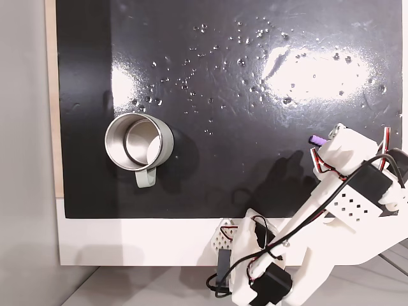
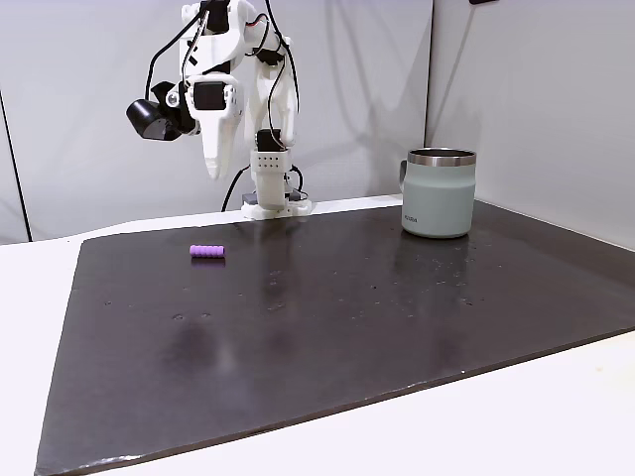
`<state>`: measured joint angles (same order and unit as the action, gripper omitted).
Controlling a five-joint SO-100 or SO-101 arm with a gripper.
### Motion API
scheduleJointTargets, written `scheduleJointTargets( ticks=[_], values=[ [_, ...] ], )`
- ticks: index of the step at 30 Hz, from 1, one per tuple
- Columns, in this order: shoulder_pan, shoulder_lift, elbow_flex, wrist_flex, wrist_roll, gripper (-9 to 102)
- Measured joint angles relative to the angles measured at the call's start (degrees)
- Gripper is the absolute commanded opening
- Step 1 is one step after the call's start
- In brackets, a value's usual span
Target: Grasp a pengrip and put it in the cup.
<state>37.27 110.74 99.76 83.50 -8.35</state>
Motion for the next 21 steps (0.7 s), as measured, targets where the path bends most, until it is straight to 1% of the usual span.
scheduleJointTargets(
  ticks=[5, 14, 21],
  values=[
    [0.0, -5.2, 0.0, -0.4, 0.0, 18],
    [1.8, -13.4, 0.0, -5.5, -1.2, 22],
    [2.8, -18.5, 1.4, -8.5, -1.8, 22]
  ],
)
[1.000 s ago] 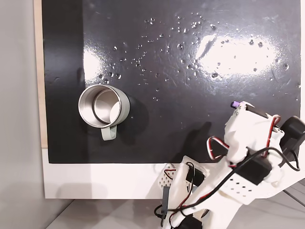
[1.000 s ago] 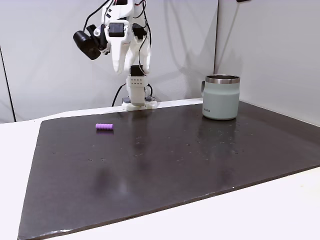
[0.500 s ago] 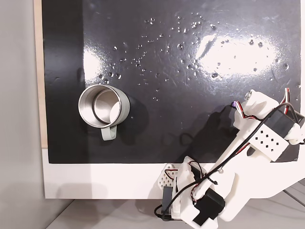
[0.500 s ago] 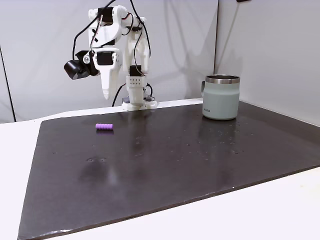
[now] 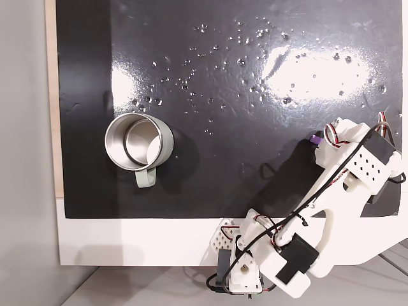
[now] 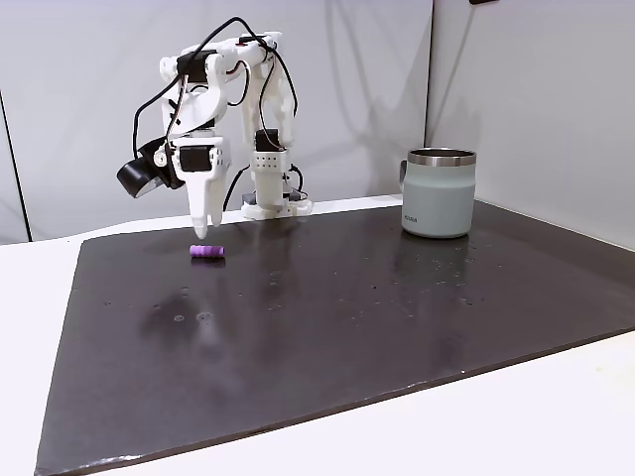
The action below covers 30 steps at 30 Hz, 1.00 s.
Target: Grasp a pengrip and put it in the cup.
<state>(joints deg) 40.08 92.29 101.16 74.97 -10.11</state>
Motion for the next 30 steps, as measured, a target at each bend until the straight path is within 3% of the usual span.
scheduleJointTargets(
  ticks=[14, 23, 30],
  values=[
    [1.6, -0.1, 10.0, -8.5, -3.9, 19],
    [2.7, -1.9, 10.1, -10.9, -4.7, 0],
    [3.2, -2.3, 9.7, -9.8, -4.0, 0]
  ],
)
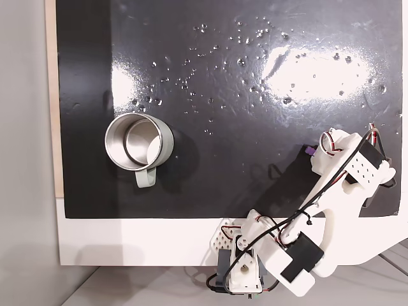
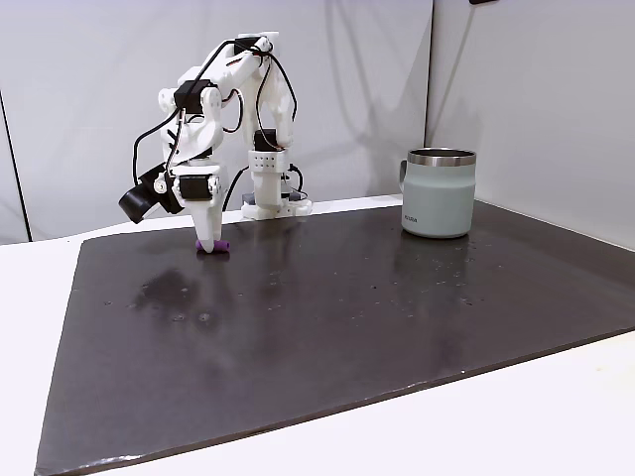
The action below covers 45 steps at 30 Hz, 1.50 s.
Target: Grasp a pengrip and put it in the cup.
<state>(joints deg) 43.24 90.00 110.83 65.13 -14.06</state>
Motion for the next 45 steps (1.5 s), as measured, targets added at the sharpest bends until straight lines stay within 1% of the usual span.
scheduleJointTargets(
  ticks=[4, 8, 15, 19, 27, 31, 38, 45],
  values=[
    [-1.7, 1.6, -4.7, 6.0, 3.3, 0],
    [-6.5, 6.3, -13.1, 14.2, 7.5, 0],
    [-18.4, 11.1, -27.8, 25.2, 15.6, 0],
    [-26.7, 11.1, -34.6, 29.6, 20.0, 0],
    [-48.4, 12.0, -39.4, 30.9, 25.1, 0],
    [-57.7, 12.0, -40.2, 30.8, 26.0, 0],
    [-71.0, 10.8, -40.3, 29.8, 26.1, 0],
    [-78.5, 7.9, -40.3, 29.5, 25.8, 0]
  ],
)
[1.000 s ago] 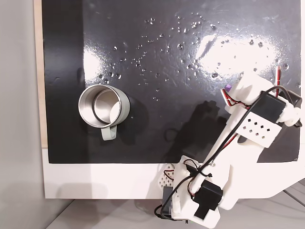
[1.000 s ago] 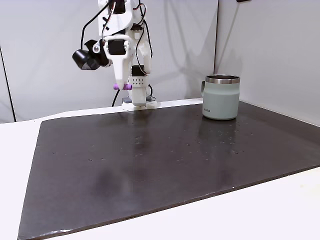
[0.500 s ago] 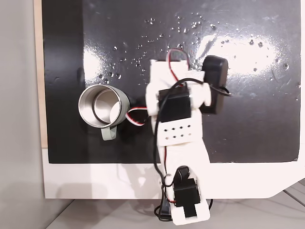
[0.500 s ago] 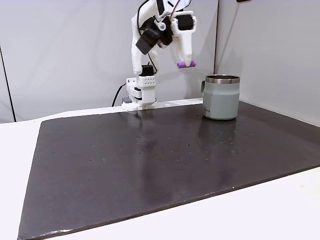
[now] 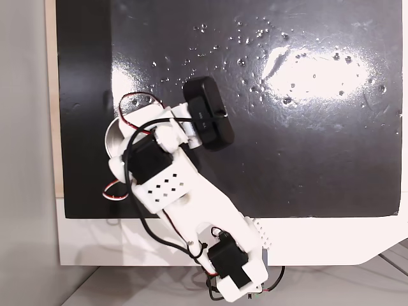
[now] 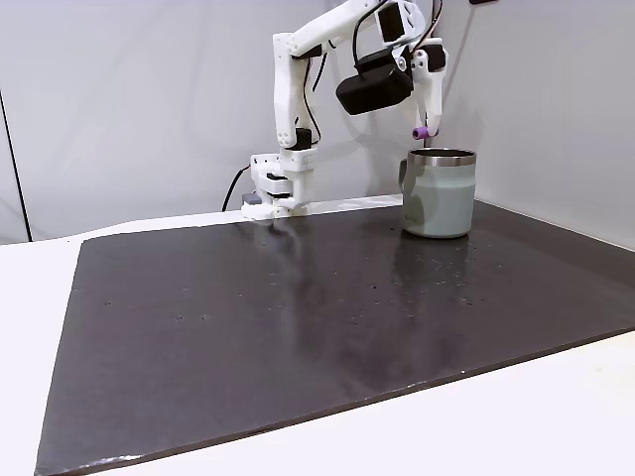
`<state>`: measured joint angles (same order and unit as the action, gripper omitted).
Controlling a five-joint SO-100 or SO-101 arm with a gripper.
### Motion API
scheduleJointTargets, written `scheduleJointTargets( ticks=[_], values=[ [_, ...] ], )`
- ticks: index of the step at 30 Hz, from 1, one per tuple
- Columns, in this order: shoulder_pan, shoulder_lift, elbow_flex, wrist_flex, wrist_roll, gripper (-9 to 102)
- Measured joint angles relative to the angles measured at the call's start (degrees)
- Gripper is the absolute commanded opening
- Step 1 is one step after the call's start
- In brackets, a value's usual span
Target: Grasp a pengrip and put it in the cup.
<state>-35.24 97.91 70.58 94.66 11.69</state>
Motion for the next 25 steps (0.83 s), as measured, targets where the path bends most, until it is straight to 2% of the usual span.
scheduleJointTargets(
  ticks=[12, 17, 25],
  values=[
    [-6.5, -2.0, 0.0, -1.3, -1.5, 0],
    [-6.1, -2.0, 0.0, -1.4, -1.5, 21],
    [-6.2, -2.0, 0.0, -1.8, -1.5, 23]
  ],
)
